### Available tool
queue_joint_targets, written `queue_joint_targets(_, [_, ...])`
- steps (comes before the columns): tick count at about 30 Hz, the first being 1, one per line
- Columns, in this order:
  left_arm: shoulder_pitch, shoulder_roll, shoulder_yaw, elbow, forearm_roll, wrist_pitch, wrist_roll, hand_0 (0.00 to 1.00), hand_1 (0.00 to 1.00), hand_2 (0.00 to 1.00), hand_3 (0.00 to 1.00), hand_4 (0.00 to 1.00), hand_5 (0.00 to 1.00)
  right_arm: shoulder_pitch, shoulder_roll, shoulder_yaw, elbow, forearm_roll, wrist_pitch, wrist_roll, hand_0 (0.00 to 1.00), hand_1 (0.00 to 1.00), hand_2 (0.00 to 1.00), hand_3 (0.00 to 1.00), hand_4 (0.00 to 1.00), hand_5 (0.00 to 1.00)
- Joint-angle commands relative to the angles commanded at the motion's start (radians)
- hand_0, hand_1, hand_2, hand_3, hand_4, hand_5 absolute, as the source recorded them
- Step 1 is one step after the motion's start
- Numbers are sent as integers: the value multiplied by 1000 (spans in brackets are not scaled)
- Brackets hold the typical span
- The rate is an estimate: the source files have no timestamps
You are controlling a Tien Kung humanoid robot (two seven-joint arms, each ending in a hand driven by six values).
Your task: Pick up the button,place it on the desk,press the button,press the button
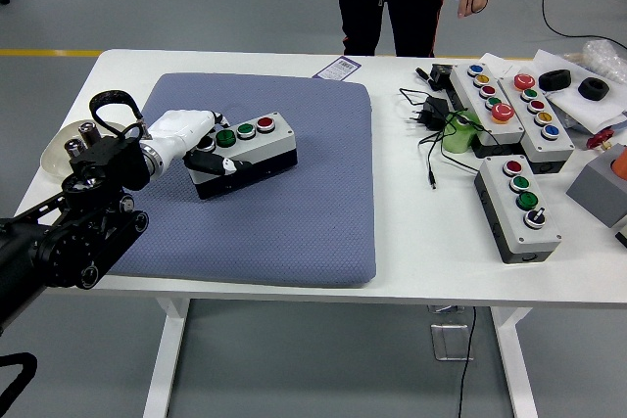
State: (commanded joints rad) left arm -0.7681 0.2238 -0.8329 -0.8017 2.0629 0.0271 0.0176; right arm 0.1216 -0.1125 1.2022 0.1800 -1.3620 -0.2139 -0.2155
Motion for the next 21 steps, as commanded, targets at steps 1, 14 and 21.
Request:
queue_joint_targets(1, [2, 4, 5, -3, 2, 11, -10, 6, 47, 100, 314, 805, 610, 0, 0, 0, 0, -1, 0, 0, 746, 686, 706, 579, 181, 125])
queue_joint_targets(14, [38, 98, 95, -40, -99, 213, -310, 6, 42, 98, 304, 810, 623, 1, 1, 2, 0, 3, -1, 0, 747, 686, 706, 579, 181, 124])
queue_joint_targets(21, [42, 143, 179, -47, -145, 297, -440, 9, 42, 97, 304, 810, 625, -1, 2, 7, 0, -4, 0, 0, 747, 686, 706, 579, 181, 124])
